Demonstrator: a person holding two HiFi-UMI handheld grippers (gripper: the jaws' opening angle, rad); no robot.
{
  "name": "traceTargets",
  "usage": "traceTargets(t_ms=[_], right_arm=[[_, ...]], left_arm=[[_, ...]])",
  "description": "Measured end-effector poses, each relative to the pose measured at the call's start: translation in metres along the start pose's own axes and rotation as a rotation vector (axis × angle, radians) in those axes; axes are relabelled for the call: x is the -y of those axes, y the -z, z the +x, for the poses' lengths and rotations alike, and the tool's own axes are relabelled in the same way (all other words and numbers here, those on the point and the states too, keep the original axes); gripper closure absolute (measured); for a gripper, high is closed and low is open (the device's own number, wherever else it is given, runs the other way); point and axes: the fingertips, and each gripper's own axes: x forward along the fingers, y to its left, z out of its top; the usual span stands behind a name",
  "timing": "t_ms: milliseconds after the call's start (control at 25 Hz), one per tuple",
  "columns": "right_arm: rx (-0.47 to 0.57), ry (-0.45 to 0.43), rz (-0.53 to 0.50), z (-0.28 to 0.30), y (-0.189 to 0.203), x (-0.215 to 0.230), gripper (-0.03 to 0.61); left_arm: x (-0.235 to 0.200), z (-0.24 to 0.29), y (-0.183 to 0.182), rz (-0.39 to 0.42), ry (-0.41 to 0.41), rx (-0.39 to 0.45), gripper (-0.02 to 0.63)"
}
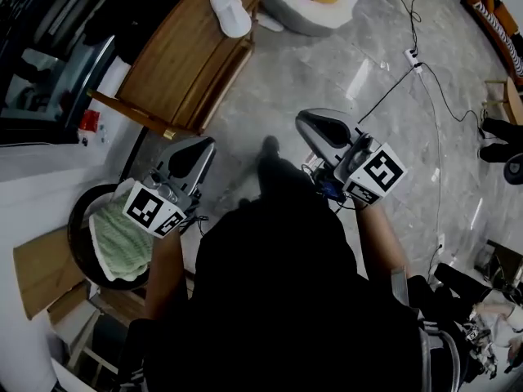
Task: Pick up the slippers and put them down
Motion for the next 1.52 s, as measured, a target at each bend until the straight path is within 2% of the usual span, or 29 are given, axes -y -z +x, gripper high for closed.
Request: traceTargets(t_ms=[280,480,800,1120,1520], right_arm=[[-0.013,-0.057,0.028,0.017,-0.025,0.086,0.545],[-0.007,-0.083,0.089,0.025,-0.022,0.138,0.545],[-0.019,-0.110,0.141,0.054,-0.010,0.176,0.545],[-0.061,-0.076,0.127,0.097,-0.012,0.215,0.545],[-0.102,-0.085,0.097,0.186,-0.031,0.245,0.545]], left_arm=[[-0.058,0.070,-0.035,-0.005,-0.067,-0.030,0.603],[-0.086,0.101,-0.050,0.009,-0.125,-0.048,0.603],[-0.123,0.113,-0.046,-0.025,-0.177,-0.102,0.603],[-0.192,0.134,-0.052,-0.044,-0.153,-0.087,0.603],[-0.273,0.152,-0.082,-0.038,-0.098,-0.016,0.603]])
